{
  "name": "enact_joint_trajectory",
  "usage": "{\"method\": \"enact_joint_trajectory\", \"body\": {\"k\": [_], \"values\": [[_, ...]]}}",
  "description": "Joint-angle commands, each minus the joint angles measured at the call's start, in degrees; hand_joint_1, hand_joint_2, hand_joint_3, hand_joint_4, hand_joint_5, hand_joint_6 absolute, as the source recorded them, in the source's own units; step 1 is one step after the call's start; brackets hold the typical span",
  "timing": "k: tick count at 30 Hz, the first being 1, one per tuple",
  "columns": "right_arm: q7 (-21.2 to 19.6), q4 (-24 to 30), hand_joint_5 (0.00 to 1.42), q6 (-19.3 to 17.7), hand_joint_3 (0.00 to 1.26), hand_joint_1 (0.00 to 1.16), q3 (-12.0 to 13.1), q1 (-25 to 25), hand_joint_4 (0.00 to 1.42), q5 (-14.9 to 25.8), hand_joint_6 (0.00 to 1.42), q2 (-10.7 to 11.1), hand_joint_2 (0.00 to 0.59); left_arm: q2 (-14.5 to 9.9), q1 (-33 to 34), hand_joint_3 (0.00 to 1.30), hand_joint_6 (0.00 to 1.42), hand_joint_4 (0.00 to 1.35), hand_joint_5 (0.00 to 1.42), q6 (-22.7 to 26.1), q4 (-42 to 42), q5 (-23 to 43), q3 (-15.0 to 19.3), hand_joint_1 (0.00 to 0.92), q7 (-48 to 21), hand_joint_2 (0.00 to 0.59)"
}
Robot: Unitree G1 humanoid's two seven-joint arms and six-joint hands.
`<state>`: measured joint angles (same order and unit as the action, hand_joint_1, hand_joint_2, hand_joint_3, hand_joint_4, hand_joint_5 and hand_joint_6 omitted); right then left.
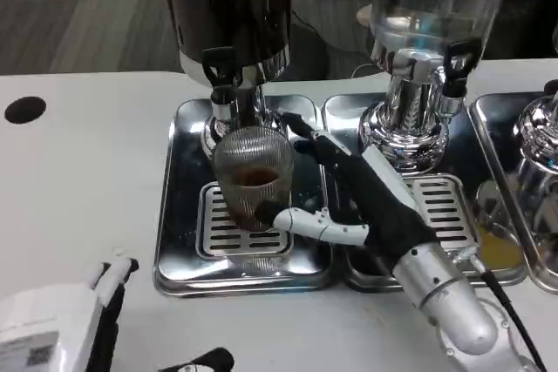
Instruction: Grasp the cup under the faucet to collect the drink, then remove the cup.
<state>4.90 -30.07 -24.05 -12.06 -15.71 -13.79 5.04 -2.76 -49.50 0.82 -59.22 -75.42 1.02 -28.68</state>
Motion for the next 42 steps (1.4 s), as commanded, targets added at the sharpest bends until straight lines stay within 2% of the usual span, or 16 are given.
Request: {"method": "enact_joint_trajectory", "body": {"k": [1,13,22,32,34,42], "values": [[-2.32,-2.64,0.09,-2.68,0.07,0.51,-0.11,-1.92,0.07,-0.51,0.05,-1.5,0.0,0.35,-0.87,0.12,0.43,0.0,0.17,-1.18,-0.78,1.34,1.67,0.0,0.21,0.069],[-8.16,-9.12,0.07,-5.43,0.03,0.54,-0.78,-4.13,0.05,-2.76,0.01,-4.39,0.0,1.93,-1.23,0.13,0.43,0.0,0.17,-5.64,-0.78,5.91,8.19,0.0,1.38,0.071],[-12.44,-14.48,0.07,-7.59,0.02,0.55,-0.92,-5.54,0.05,-4.38,0.01,-5.66,0.002,2.93,0.14,0.13,0.44,0.0,0.17,-7.09,-0.78,6.79,9.71,0.0,-0.13,0.072],[-16.05,-19.89,0.07,-9.75,0.03,0.55,-1.08,-7.28,0.06,-5.22,0.0,-7.05,0.005,2.96,2.45,0.14,0.44,0.01,0.17,-8.06,-0.78,7.89,12.3,0.0,-1.95,0.074],[-16.67,-20.77,0.08,-10.0,0.03,0.57,-1.12,-7.78,0.06,-5.37,0.0,-7.29,0.028,2.96,2.83,0.14,0.44,0.01,0.17,-8.29,-0.78,8.14,12.93,0.0,-2.14,0.074],[-19.97,-25.22,0.09,-10.59,0.05,0.59,-1.81,-10.05,0.07,-6.28,0.0,-8.66,0.055,2.54,4.04,0.15,0.44,0.01,0.18,-8.79,-0.78,10.57,15.92,0.0,-3.06,0.08]]}}
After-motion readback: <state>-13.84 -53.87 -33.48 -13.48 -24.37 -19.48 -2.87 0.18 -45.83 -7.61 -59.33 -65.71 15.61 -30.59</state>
